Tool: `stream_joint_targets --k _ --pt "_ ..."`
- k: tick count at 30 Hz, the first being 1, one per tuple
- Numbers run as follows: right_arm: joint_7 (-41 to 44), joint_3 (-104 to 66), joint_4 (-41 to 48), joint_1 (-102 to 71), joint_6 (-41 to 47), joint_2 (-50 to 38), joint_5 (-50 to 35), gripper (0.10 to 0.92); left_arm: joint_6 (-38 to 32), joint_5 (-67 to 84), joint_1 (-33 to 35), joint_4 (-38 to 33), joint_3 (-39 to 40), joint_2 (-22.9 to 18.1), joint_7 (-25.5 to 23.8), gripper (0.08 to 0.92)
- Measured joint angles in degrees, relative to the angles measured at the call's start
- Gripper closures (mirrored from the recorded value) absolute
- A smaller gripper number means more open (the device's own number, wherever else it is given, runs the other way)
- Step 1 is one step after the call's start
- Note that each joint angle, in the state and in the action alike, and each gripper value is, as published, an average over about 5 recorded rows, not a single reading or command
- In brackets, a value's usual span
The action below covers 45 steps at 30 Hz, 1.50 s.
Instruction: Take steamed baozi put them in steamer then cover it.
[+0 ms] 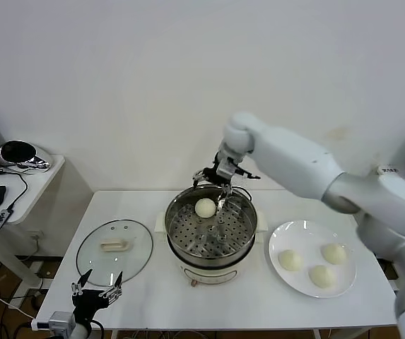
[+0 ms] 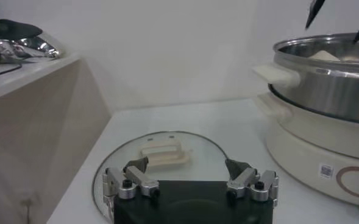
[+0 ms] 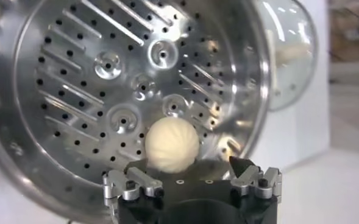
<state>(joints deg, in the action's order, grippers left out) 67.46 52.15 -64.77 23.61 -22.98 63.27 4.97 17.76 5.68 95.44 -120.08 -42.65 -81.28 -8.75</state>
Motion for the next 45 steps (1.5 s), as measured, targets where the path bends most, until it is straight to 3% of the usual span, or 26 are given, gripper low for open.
stream_joint_targets --k 10,17,28,45 --pt "4.4 -1.8 -12.9 0.6 26.9 -15.5 -5.0 0.203 0.1 0.1 -0.2 0.6 0.8 1.1 -0.3 0.177" --pt "5.6 -4.0 -17.8 -2.1 37.2 -24.0 -4.0 0.203 0.4 0.7 0.0 0.6 1.1 1.8 -0.7 0.177" --pt "5.0 -10.7 -20.6 -14.0 40.9 -30.1 0.2 0.203 1.1 1.6 0.5 -0.3 0.8 1.4 -1.0 0.177" --pt "3.4 -18.7 -17.4 -29.8 39.9 -26.8 5.4 0.203 1.1 0.4 1.5 0.6 1.0 1.2 -1.1 0.177"
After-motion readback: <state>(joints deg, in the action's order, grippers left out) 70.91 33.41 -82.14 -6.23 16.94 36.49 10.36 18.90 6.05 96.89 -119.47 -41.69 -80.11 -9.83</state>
